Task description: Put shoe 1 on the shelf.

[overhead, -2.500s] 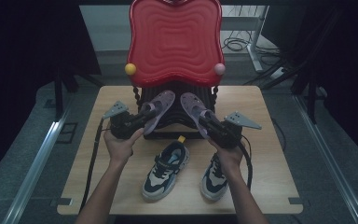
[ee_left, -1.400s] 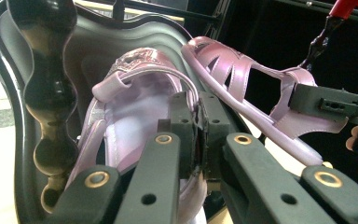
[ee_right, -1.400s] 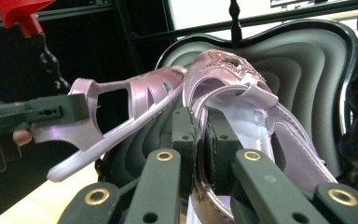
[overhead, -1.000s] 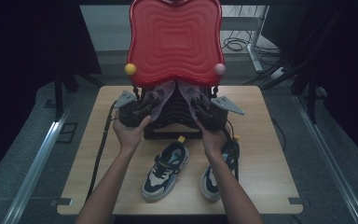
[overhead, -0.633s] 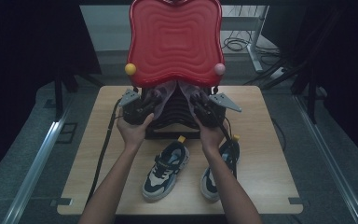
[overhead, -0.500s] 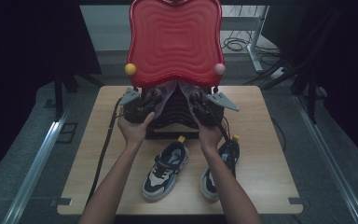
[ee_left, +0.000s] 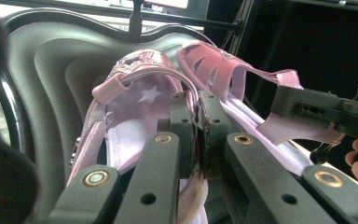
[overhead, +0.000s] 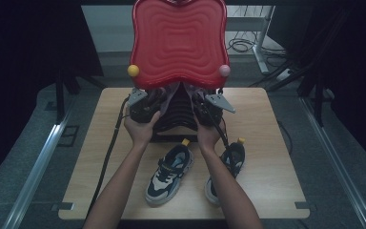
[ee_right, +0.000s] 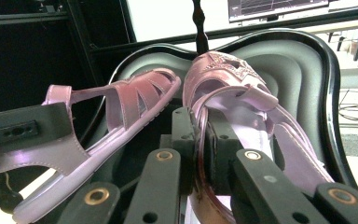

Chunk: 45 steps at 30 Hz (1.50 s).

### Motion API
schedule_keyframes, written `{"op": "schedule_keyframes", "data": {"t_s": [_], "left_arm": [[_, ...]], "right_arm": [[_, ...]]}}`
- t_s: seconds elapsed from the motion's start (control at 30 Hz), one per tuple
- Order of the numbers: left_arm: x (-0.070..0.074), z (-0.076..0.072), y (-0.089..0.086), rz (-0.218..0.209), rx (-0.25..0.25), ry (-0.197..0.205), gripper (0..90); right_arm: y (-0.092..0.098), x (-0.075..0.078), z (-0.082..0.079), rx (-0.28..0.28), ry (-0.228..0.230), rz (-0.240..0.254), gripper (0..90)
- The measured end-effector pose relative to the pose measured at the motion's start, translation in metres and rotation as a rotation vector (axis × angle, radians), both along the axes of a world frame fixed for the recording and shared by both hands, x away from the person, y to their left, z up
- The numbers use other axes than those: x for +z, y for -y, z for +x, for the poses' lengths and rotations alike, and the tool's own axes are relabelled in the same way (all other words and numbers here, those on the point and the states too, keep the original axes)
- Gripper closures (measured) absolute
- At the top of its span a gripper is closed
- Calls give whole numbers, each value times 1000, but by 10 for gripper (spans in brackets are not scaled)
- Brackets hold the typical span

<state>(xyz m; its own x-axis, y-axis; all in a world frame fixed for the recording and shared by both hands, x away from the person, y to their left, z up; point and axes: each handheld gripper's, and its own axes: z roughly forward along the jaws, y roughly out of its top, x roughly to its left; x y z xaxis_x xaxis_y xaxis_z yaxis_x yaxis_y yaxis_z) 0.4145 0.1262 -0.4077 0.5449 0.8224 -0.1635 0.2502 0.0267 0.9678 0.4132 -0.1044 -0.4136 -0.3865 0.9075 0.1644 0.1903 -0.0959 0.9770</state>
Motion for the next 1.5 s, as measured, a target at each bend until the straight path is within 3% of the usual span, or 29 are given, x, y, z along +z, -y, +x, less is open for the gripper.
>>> {"op": "schedule_keyframes", "data": {"t_s": [0.07,0.27,0.5,0.6,0.73,0.87,1.03,1.2,1.5], "left_arm": [[-2,-1,3,30,2,4,867],[-11,-5,4,64,-1,-6,861],[-23,-7,8,81,-15,-34,837],[-26,-7,9,79,-18,-43,776],[-26,-6,8,75,-26,-55,700],[-25,-8,7,67,-40,-64,624],[-21,-13,6,65,-53,-63,589],[-18,-16,2,51,-68,-78,554],[-8,-28,-8,64,-78,-107,508]], "right_arm": [[-4,-4,2,-1,-7,-4,840],[-9,-12,3,-1,-11,-46,830],[-8,-19,2,5,-43,-84,809],[-7,-20,1,17,-48,-94,770],[-6,-18,-1,23,-52,-96,737],[-4,-15,-3,65,-75,-93,694],[2,-12,-7,75,-80,-92,639],[9,-9,-11,95,-93,-45,598],[12,-3,-22,196,-116,-45,528]]}}
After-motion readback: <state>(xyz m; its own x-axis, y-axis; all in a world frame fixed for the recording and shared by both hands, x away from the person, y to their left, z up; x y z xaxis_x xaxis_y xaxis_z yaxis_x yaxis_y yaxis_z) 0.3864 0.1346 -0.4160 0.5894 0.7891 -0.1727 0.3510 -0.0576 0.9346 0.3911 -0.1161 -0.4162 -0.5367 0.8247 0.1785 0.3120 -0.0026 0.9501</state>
